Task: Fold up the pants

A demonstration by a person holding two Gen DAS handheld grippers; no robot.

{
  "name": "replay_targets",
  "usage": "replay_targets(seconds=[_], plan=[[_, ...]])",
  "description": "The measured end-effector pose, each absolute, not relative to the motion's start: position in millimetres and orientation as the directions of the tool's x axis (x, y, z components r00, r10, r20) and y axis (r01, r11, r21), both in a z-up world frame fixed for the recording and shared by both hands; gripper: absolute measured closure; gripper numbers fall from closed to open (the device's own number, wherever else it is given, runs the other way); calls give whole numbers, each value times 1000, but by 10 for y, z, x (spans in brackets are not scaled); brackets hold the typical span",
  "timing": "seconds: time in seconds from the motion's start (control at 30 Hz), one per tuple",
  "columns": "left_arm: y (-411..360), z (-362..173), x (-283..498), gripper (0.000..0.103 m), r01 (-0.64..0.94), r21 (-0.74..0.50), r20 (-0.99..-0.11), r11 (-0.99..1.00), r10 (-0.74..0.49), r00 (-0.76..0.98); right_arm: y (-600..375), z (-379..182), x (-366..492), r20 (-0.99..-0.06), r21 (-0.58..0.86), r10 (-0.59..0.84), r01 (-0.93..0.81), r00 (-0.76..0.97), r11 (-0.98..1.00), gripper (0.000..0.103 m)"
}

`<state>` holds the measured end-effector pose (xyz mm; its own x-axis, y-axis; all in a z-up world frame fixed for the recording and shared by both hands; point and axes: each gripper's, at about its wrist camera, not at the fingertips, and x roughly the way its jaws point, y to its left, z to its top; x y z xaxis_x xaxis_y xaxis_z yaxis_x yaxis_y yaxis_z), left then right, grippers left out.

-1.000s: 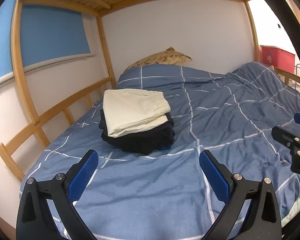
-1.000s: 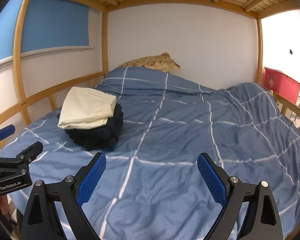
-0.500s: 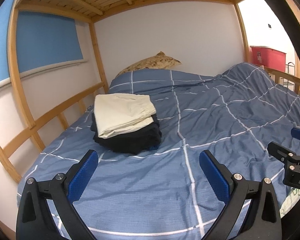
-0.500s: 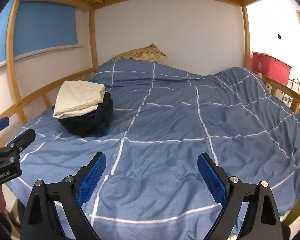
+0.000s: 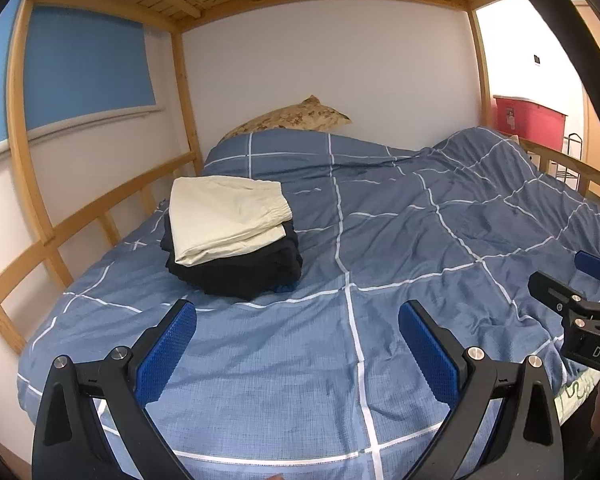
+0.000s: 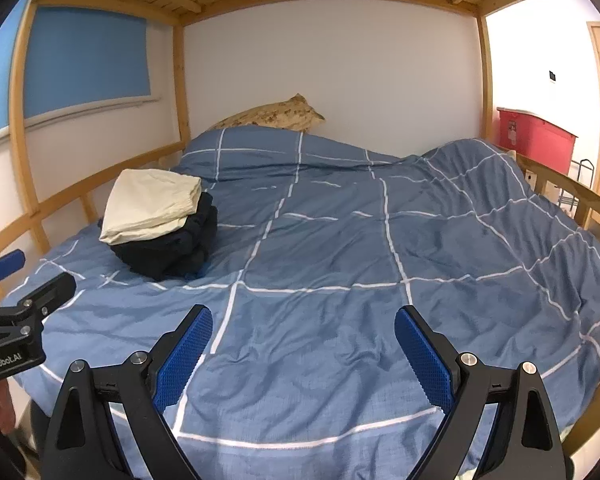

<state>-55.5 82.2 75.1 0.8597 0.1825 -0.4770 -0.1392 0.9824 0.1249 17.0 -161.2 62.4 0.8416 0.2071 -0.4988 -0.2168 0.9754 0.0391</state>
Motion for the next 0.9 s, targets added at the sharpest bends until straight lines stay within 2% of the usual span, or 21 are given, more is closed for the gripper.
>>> replay_targets(seconds=[0.9], plan=[[874, 661, -480, 0, -164, 113, -490, 980, 199, 849, -1624, 555, 264, -520, 45, 204, -212, 829, 976, 9]])
